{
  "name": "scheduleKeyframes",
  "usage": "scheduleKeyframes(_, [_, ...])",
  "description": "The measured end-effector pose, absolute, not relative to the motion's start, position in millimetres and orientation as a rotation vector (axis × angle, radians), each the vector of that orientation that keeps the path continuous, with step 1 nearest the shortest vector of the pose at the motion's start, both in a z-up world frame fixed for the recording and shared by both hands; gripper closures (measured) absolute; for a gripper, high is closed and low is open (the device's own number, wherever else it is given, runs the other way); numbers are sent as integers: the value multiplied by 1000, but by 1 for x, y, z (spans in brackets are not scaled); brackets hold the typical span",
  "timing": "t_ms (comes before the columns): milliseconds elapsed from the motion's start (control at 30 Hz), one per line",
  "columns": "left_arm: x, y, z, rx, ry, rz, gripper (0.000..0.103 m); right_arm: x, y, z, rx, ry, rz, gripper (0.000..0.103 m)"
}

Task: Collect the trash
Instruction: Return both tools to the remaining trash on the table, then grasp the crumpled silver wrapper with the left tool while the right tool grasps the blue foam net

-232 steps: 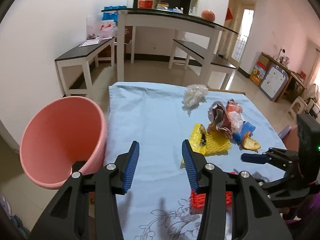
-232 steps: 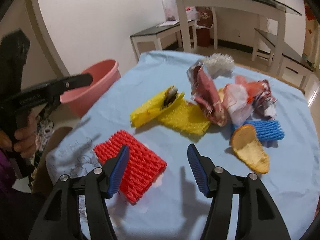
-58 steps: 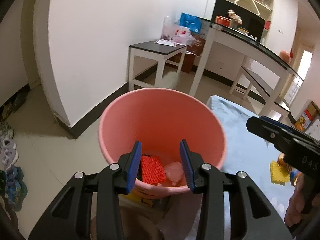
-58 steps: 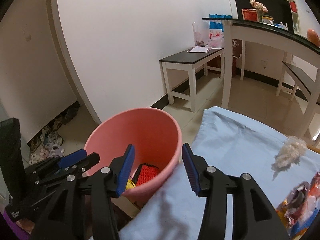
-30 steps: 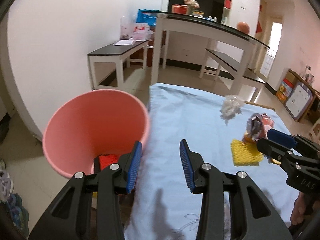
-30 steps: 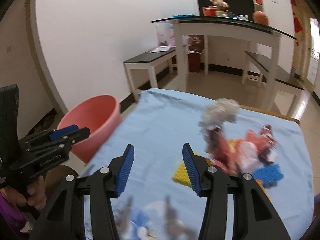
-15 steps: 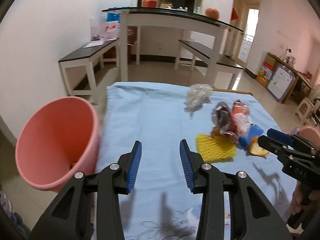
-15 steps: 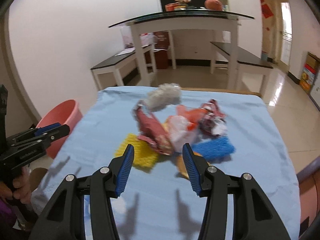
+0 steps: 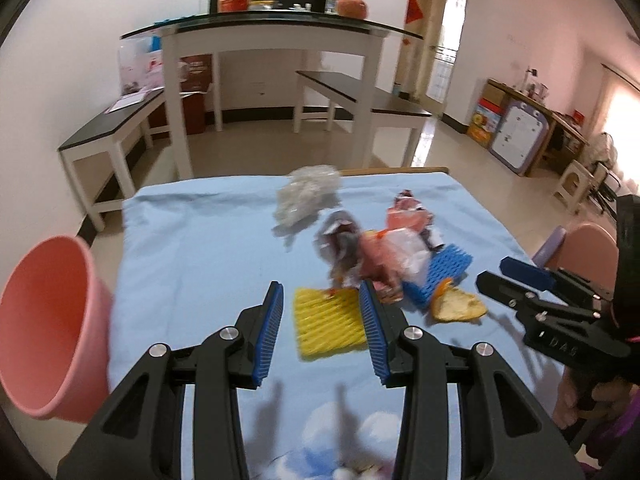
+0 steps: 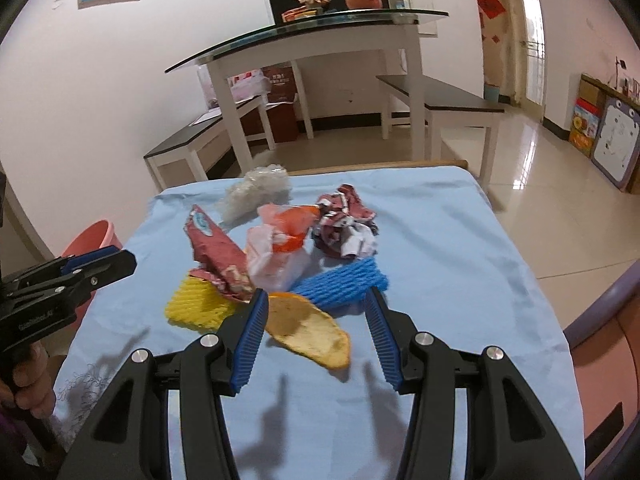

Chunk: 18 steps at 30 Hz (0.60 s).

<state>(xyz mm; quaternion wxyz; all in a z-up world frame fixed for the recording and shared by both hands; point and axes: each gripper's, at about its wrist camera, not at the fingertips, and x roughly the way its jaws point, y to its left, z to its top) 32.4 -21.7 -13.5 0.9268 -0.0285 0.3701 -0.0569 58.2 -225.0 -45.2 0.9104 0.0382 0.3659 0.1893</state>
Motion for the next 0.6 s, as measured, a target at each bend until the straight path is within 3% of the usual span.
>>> scheduleKeyframes(600, [90,-55,-41,-86,840,-121,63,69,-247,-63,180,820,390,53])
